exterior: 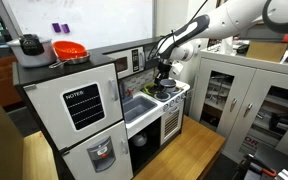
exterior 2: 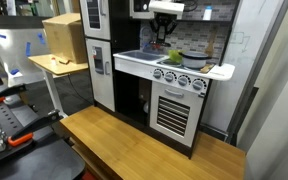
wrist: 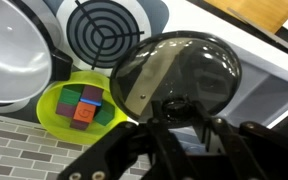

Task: Take off the lid from the pot and put it in the sink

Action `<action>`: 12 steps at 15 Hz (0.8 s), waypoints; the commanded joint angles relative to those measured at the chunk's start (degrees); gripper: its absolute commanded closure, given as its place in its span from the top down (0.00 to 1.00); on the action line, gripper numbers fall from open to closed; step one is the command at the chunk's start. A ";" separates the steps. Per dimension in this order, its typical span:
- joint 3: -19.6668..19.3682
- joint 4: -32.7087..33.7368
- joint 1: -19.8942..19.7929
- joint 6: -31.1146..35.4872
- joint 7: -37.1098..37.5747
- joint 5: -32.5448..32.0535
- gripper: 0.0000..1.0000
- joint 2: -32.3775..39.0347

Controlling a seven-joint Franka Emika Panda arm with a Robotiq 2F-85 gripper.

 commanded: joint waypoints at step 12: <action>0.64 10.85 7.76 -0.67 -7.92 -3.06 0.08 13.14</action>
